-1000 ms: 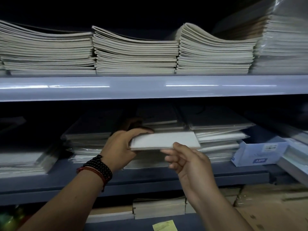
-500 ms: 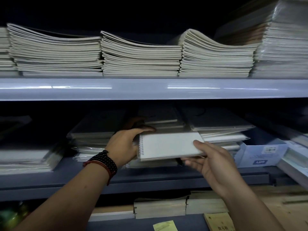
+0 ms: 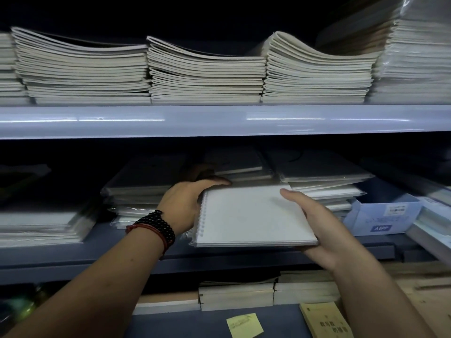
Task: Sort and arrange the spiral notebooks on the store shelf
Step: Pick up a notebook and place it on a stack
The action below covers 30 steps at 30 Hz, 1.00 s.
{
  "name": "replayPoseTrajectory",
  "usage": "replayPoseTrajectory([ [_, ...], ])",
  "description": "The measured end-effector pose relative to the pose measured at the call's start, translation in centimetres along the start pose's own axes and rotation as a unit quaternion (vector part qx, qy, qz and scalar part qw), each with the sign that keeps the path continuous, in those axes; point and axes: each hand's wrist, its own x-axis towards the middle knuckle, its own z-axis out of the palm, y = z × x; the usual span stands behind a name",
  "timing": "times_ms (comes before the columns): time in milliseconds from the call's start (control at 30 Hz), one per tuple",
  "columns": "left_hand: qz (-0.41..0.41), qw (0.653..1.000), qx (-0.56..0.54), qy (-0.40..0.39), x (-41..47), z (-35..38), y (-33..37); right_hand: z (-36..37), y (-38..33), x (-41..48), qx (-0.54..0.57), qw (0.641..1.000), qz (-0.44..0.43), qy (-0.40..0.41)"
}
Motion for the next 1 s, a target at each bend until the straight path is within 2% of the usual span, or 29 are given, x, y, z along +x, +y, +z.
replayPoseTrajectory([
  [100, 0.002, 1.000, -0.001, -0.007, 0.0, -0.2, -0.1, -0.1, -0.4, 1.6, -0.037, 0.999, -0.024, 0.018],
  [200, -0.027, 0.999, -0.006, -0.034, 0.3, -0.9, 0.0, -0.5, -0.1, 1.3, -0.089, 0.996, -0.031, -0.007],
  [333, -0.074, 0.994, 0.043, -0.073, 1.0, -1.9, 0.6, -1.7, 0.8, -0.4, -0.065, 0.997, -0.033, -0.035],
  [433, -0.077, 0.992, 0.057, -0.087, 1.0, -1.7, 0.9, -1.4, 1.6, -1.8, -0.042, 0.998, -0.043, -0.018],
  [500, -0.060, 0.996, 0.052, -0.048, 0.4, -1.3, 1.3, -0.8, 2.1, -2.2, -0.025, 0.998, -0.050, 0.002],
  [533, -0.053, 0.997, 0.050, -0.006, -0.2, -1.1, 1.6, -0.6, 2.2, -2.3, -0.017, 0.998, -0.051, 0.015],
  [600, -0.093, 0.989, 0.033, 0.108, -2.0, -1.1, 2.3, -0.4, 2.4, -2.4, -0.013, 0.998, -0.051, 0.028],
  [667, -0.194, 0.961, -0.074, 0.181, -4.1, -1.1, 3.3, -0.3, 2.5, -2.6, -0.021, 0.998, -0.053, 0.021],
  [700, -0.254, 0.933, -0.178, 0.181, -4.9, -1.1, 3.7, -0.2, 2.6, -2.8, -0.025, 0.998, -0.052, 0.015],
  [767, -0.355, 0.842, -0.391, 0.109, -6.4, -1.2, 5.2, -0.1, 2.9, -3.1, -0.038, 0.998, -0.047, 0.005],
  [833, -0.370, 0.776, -0.506, 0.070, -7.4, -1.4, 6.2, 0.1, 3.3, -3.6, -0.050, 0.998, -0.043, -0.004],
  [900, -0.361, 0.758, -0.539, 0.060, -8.4, -1.8, 6.9, 0.5, 3.7, -4.0, -0.052, 0.997, -0.050, -0.003],
  [1000, -0.358, 0.778, -0.515, 0.042, -9.9, -2.3, 7.2, 1.0, 4.2, -4.7, -0.050, 0.996, -0.068, 0.012],
])
